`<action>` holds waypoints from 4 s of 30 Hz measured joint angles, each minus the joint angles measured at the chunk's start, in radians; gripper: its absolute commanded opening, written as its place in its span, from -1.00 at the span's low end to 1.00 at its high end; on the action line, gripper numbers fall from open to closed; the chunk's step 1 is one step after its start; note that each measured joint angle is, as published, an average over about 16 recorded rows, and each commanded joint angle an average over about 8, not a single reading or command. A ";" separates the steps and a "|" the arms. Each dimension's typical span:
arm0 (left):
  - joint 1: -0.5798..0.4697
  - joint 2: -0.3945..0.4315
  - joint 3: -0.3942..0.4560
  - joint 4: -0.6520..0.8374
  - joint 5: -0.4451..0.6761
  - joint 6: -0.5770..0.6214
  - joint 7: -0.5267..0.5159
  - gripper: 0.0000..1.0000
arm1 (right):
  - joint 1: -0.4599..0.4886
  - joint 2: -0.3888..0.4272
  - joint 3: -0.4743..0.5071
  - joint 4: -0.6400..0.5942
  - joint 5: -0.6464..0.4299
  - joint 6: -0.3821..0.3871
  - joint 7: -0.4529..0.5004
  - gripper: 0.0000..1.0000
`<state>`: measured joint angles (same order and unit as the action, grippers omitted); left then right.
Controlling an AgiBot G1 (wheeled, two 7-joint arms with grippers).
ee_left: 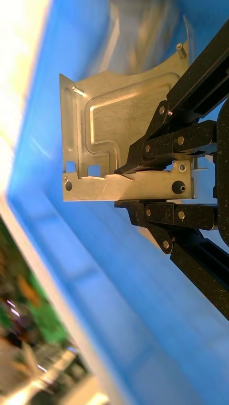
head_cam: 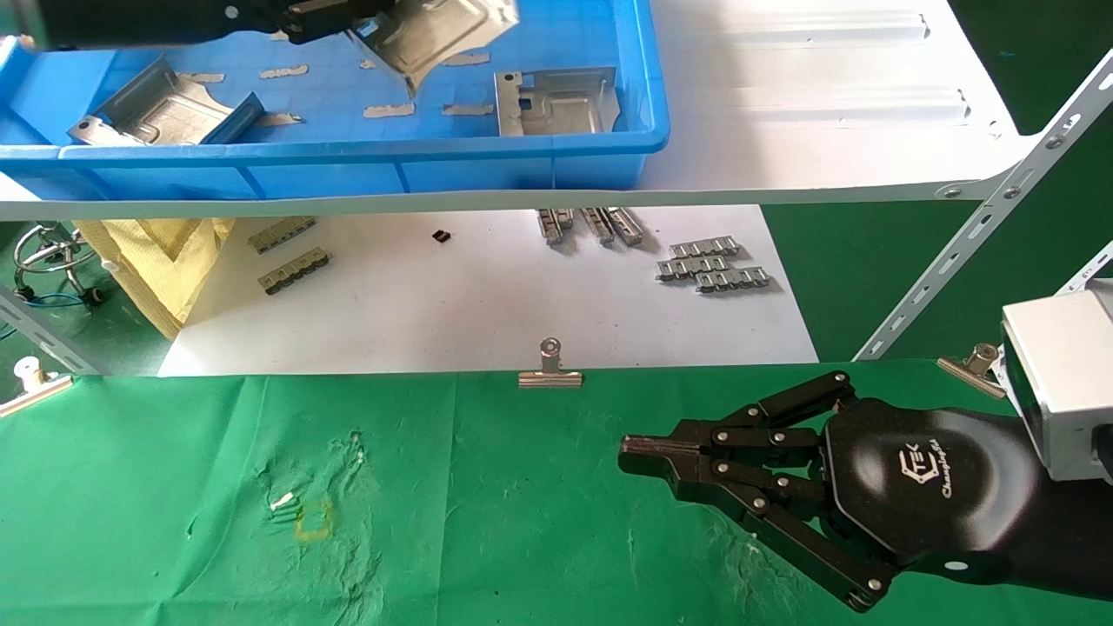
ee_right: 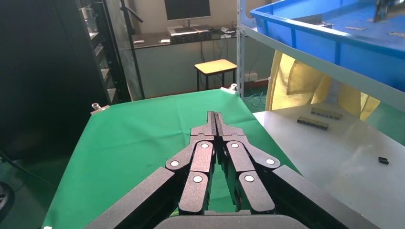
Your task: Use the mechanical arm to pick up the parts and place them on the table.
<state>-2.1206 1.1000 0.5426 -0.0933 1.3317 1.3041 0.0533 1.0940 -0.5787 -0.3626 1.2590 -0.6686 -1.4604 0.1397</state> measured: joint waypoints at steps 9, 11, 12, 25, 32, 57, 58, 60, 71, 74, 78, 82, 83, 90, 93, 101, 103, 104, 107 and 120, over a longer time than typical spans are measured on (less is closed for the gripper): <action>0.089 -0.104 -0.025 -0.152 -0.125 0.254 0.135 -1.00 | 0.000 0.000 0.000 0.000 0.000 0.000 0.000 0.05; 0.125 -0.136 -0.017 -0.209 -0.163 0.284 0.155 -1.00 | 0.000 0.000 0.000 0.000 0.000 0.000 0.000 0.55; 0.145 -0.152 -0.012 -0.241 -0.183 0.293 0.163 -1.00 | 0.000 0.000 0.000 0.000 0.000 0.000 0.000 0.78; 0.403 -0.371 0.159 -0.579 -0.371 0.286 0.296 -1.00 | 0.000 0.000 0.000 0.000 0.000 0.000 0.000 1.00; 0.457 -0.388 0.255 -0.499 -0.311 0.264 0.426 -1.00 | 0.000 0.000 0.000 0.000 0.000 0.000 0.000 1.00; 0.421 -0.241 0.370 -0.064 -0.126 0.201 0.718 1.00 | 0.000 0.000 0.000 0.000 0.000 0.000 0.000 1.00; 0.418 -0.238 0.370 -0.056 -0.125 0.203 0.723 1.00 | 0.000 0.000 0.000 0.000 0.000 0.000 0.000 1.00; 0.412 -0.234 0.369 -0.041 -0.127 0.210 0.728 1.00 | 0.000 0.000 0.000 0.000 0.000 0.000 0.000 1.00; 0.424 -0.243 0.320 -0.015 -0.231 0.283 0.627 1.00 | 0.000 0.000 -0.001 0.000 0.000 0.000 0.000 1.00; 0.448 -0.250 0.299 -0.029 -0.283 0.297 0.562 1.00 | 0.000 0.000 -0.001 0.000 0.000 0.000 0.000 1.00; 0.483 -0.258 0.275 -0.054 -0.345 0.305 0.487 1.00 | 0.000 0.000 -0.001 0.000 0.001 0.000 0.000 1.00; 0.508 -0.263 0.262 -0.075 -0.383 0.308 0.439 1.00 | 0.000 0.000 -0.001 0.000 0.001 0.000 0.000 1.00; 0.512 -0.263 0.260 -0.079 -0.389 0.308 0.432 1.00 | 0.000 0.000 -0.001 0.000 0.001 0.000 0.000 1.00; 0.529 -0.269 0.247 -0.106 -0.401 0.307 0.415 1.00 | 0.000 0.000 -0.001 0.000 0.001 0.001 0.000 1.00; 0.538 -0.274 0.236 -0.129 -0.401 0.303 0.403 1.00 | 0.000 0.000 -0.001 0.000 0.001 0.001 0.000 1.00; 0.594 -0.298 0.181 -0.247 -0.422 0.291 0.333 1.00 | 0.000 0.000 -0.001 0.000 0.001 0.001 0.000 1.00; 0.611 -0.305 0.164 -0.283 -0.429 0.287 0.310 1.00 | 0.000 0.000 -0.001 0.000 0.001 0.000 0.000 1.00; 0.620 -0.309 0.155 -0.302 -0.433 0.285 0.299 1.00 | 0.000 0.000 -0.001 0.000 0.001 0.000 0.000 1.00; 0.647 -0.320 0.129 -0.358 -0.443 0.279 0.265 1.00 | 0.000 0.000 -0.001 0.000 0.001 0.000 0.000 1.00; 0.762 -0.369 0.015 -0.599 -0.489 0.254 0.119 1.00 | 0.000 0.000 -0.001 0.000 0.001 0.001 -0.001 1.00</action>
<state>-1.3584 0.7309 0.5580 -0.6920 0.8429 1.5579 0.1722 1.0940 -0.5782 -0.3633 1.2586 -0.6677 -1.4599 0.1392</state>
